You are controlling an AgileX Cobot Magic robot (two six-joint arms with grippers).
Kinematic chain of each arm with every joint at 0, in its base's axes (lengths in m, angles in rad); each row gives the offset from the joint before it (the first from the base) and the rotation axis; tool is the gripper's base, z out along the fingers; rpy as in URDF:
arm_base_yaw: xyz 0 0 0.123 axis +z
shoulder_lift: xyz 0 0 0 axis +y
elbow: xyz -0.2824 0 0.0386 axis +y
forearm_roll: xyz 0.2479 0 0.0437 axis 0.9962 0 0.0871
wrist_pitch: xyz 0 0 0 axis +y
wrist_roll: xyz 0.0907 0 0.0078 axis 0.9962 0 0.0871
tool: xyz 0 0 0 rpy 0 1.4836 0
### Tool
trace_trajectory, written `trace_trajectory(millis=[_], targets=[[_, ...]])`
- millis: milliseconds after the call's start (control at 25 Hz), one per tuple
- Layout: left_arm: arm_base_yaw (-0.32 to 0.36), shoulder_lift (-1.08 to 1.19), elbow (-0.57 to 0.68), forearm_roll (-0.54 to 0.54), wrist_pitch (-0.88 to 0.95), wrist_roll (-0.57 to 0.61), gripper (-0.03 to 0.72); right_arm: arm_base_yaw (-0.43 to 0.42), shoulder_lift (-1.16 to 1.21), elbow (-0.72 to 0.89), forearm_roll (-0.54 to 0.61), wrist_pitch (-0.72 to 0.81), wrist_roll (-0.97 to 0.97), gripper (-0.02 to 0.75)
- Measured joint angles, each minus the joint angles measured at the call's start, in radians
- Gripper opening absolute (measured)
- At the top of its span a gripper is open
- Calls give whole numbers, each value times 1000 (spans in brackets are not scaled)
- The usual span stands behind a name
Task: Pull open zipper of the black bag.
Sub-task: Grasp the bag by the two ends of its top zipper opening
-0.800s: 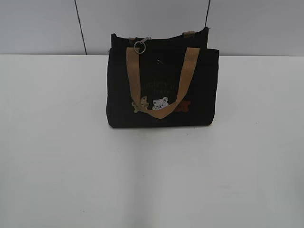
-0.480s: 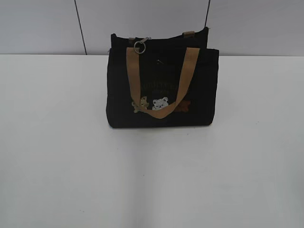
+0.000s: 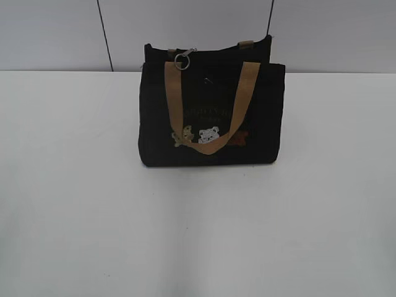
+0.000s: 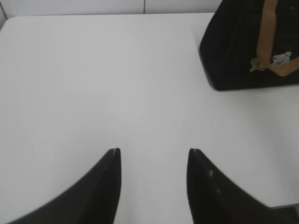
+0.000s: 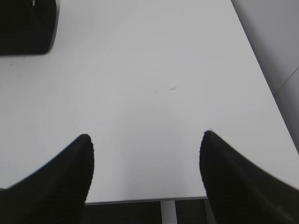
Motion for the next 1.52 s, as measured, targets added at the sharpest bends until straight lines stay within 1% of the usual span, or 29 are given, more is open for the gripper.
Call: trace_trajectory(millis=[120, 280, 440, 560, 640, 680, 720, 800, 880, 920, 1040, 1160, 1240, 1320, 1360, 1440, 1520], targets=[[0, 139, -41, -70, -42, 2, 328, 0, 0, 0, 0, 0, 0, 535], [-17, 272, -63, -119, -127, 45, 324, 0, 0, 0, 0, 0, 0, 535], [-25, 419, -64, -190, -226, 167, 324, 0, 0, 0, 0, 0, 0, 535], [-25, 549, -64, -281, -316, 309, 326, 0, 0, 0, 0, 0, 0, 535], [-25, 656, -64, -371, -369, 459, 326, 0, 0, 0, 0, 0, 0, 535], [-25, 717, -64, -433, -399, 548, 326, 0, 0, 0, 0, 0, 0, 535], [-25, 782, -64, -508, -425, 631, 326, 0, 0, 0, 0, 0, 0, 535], [-25, 887, -64, -664, -474, 851, 326, 0, 0, 0, 0, 0, 0, 535], [-25, 982, -64, -855, -489, 1065, 326, 0, 0, 0, 0, 0, 0, 535], [-25, 1035, -64, -933, -490, 1180, 326, 0, 0, 0, 0, 0, 0, 535], [-25, 1174, -64, -1166, -449, 1472, 326, 0, 0, 0, 0, 0, 0, 535], [-25, 1292, -64, -1322, -379, 1731, 333, 0, 0, 0, 0, 0, 0, 535], [-25, 1367, -65, -1418, -331, 1898, 356, 0, 0, 0, 0, 0, 0, 535], [-25, 1434, -76, -1462, -289, 2003, 400, 0, 0, 0, 0, 0, 0, 535], [-25, 1475, -91, -1471, -271, 2035, 431, 0, 0, 0, 0, 0, 0, 535], [-25, 1533, -129, -1480, -251, 2057, 480, 0, 0, 0, 0, 0, 0, 535], [-25, 1600, -178, -1487, -223, 2065, 503, 0, 0, 0, 0, 0, 0, 535]])
